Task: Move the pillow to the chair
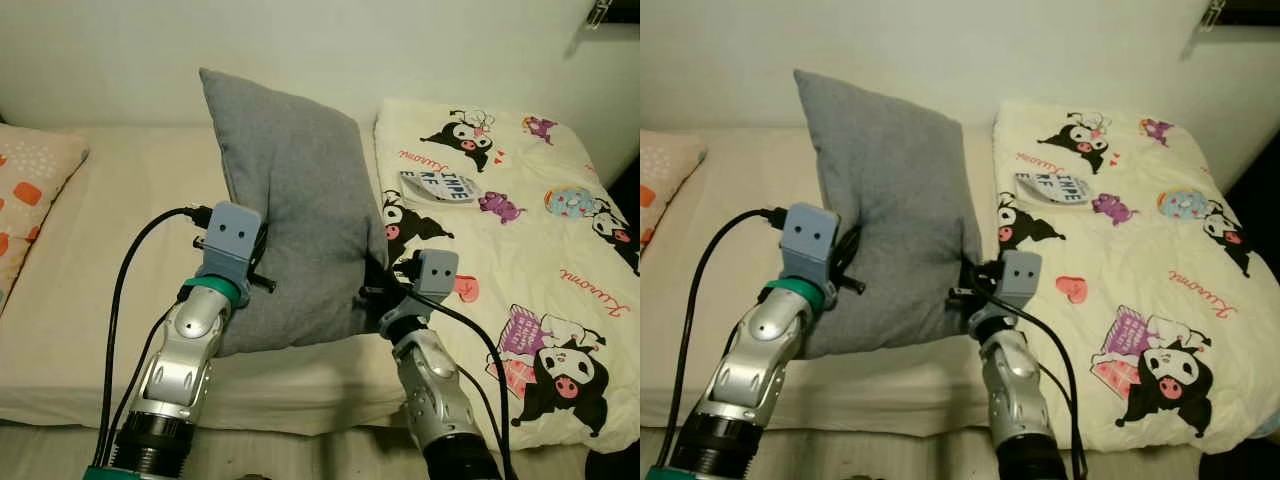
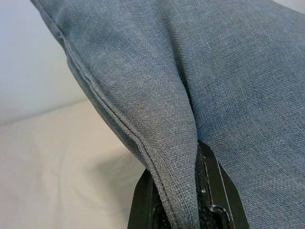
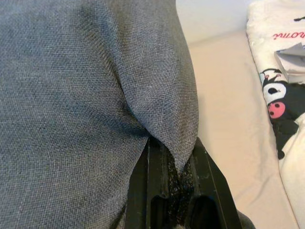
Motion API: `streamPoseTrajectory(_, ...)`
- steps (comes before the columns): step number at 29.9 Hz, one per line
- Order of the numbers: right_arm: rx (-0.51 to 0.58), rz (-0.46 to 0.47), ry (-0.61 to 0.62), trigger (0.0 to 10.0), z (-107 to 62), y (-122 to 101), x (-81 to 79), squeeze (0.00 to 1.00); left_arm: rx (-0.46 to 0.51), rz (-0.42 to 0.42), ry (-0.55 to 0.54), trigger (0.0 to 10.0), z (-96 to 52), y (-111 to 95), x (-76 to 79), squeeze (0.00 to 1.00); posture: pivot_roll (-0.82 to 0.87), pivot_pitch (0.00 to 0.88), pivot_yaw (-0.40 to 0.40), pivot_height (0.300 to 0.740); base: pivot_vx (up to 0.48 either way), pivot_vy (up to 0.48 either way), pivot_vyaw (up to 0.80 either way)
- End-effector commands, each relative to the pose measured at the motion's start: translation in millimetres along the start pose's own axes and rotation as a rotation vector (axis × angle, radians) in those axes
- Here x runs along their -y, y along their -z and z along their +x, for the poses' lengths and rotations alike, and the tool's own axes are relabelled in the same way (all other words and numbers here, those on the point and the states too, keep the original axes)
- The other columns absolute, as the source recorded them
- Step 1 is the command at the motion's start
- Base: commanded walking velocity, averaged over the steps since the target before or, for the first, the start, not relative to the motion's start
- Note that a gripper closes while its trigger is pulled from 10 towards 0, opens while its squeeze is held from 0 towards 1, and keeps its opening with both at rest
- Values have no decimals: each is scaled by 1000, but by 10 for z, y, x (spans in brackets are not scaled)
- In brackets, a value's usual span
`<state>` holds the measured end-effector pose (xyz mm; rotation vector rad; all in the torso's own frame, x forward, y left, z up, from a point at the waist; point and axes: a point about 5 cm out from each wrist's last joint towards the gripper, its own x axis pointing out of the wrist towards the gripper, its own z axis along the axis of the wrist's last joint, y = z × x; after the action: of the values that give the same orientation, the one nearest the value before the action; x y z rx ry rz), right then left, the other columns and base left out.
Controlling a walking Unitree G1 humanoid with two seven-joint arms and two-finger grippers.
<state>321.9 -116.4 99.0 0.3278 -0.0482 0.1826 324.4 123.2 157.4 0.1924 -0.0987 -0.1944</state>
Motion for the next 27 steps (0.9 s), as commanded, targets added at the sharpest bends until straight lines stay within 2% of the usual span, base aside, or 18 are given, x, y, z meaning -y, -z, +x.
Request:
streamPoseTrajectory(1,38,12,25,10000,47,-87,0,0,-10,-6,-46,10000,-21,37,-118,0,88,37,92,740,0,0,0)
streamPoseTrajectory(5,40,24,18,10000,97,-113,-46,0,-32,-37,-80,10000,-24,75,-197,0,107,30,97,740,0,0,0)
streamPoseTrajectory(8,73,1,17,10000,140,-181,-101,0,-49,-27,-86,10000,-30,115,-240,0,109,34,91,740,0,0,0)
streamPoseTrajectory(16,70,-7,-3,10000,122,-180,-149,0,-43,-18,-115,10000,-57,112,-280,0,126,47,62,740,0,0,0)
streamPoseTrajectory(21,50,-14,-16,10000,61,-106,-183,0,-64,5,-101,10000,-118,162,-242,0,123,47,82,740,0,0,0)
streamPoseTrajectory(25,48,-13,5,10000,29,-90,-157,0,-56,0,-63,10000,-86,150,-179,0,120,47,86,740,0,0,0)
streamPoseTrajectory(27,40,-26,9,10000,23,-83,-146,0,-55,-9,-63,10000,-71,147,-175,0,103,32,92,740,0,0,-800)
